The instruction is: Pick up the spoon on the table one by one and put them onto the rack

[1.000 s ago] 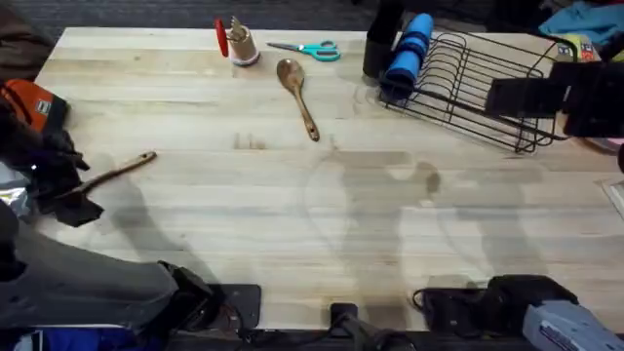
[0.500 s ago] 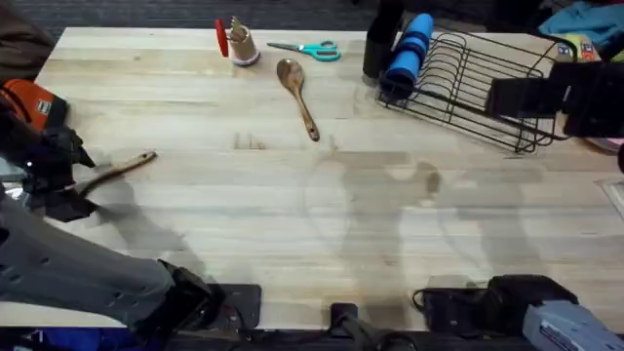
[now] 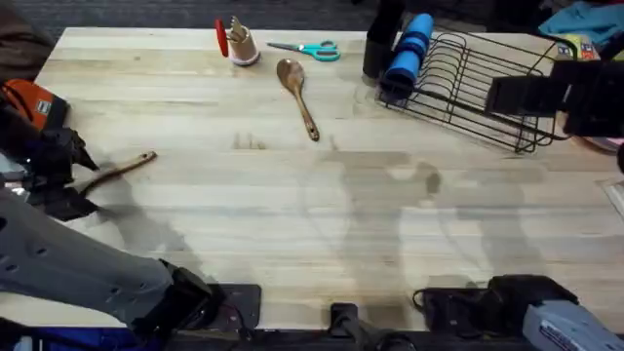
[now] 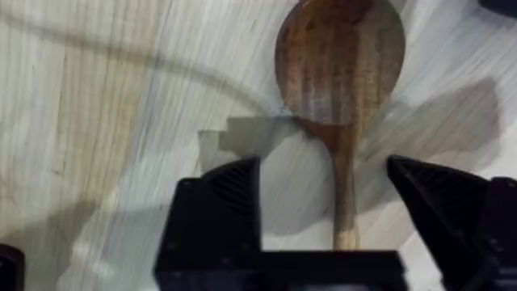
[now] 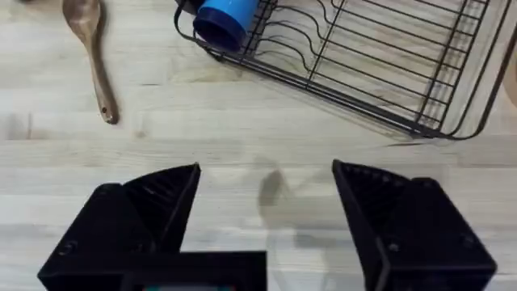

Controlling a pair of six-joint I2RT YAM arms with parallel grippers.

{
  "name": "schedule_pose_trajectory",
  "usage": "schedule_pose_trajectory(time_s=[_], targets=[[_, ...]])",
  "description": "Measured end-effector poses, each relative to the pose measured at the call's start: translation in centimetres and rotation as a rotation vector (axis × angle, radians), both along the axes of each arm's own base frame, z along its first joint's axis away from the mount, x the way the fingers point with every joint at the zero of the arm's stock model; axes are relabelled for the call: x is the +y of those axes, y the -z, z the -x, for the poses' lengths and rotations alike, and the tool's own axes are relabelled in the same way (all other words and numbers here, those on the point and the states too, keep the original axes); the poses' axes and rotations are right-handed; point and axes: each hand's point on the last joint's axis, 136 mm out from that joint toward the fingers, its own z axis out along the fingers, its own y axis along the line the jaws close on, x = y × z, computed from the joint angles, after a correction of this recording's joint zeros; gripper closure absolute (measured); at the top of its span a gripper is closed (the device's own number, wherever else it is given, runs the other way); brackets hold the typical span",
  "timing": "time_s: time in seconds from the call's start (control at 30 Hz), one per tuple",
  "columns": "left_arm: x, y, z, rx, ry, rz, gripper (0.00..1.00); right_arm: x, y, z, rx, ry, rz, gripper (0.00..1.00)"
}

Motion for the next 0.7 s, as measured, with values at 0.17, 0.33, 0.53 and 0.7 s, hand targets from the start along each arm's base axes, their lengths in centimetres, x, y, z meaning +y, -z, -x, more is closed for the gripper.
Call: schedule_pose_trajectory(time_s=[0.17, 0.33, 0.53, 0.7], targets=[[-0.12, -0.03, 0.12, 0.004, -0.005, 0.005, 0.289, 0.0, 0.0, 0.0, 0.0, 0.0, 0.0, 0.009], [-0.27, -0.04, 0.25, 0.01, -0.006, 0.011, 0.653, 0.0, 0.0, 0.0, 0.0, 0.0, 0.0, 0.009], [-0.38, -0.07, 0.68, 0.031, -0.006, 0.012, 0.941, 0.0, 0.0, 0.0, 0.0, 0.0, 0.0, 0.009], [-0.33, -0.13, 0.73, 0.037, 0.0, 0.009, 0.945, 0.01, 0.0, 0.0, 0.0, 0.0, 0.0, 0.009]])
